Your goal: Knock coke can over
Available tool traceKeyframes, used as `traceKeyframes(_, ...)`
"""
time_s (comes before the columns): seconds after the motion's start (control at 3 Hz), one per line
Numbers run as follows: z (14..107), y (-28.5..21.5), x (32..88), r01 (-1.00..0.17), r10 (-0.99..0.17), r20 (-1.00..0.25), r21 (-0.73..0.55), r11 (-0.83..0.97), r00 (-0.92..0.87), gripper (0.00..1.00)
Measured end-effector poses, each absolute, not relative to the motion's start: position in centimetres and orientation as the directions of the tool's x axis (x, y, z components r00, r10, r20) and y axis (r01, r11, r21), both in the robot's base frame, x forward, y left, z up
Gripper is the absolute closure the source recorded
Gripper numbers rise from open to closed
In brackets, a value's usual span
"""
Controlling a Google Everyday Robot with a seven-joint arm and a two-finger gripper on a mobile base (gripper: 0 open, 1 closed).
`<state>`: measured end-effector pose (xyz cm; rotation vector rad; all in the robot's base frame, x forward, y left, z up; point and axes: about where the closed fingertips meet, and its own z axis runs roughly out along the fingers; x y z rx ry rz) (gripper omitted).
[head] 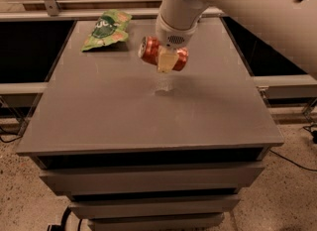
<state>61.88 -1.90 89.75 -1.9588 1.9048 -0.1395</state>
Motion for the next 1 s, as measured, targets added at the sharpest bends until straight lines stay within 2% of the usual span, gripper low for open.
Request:
traceKeyframes(0.33, 88.6, -2.0, 61.1, -0.943, -0.983, -0.159, -0.332, -0.031, 0.088, 0.82)
traceKeyframes(1.0, 87.9, -1.7, 59.8, -0.950, -0.984, -0.120, -0.300, -0.093, 0.134, 0.35)
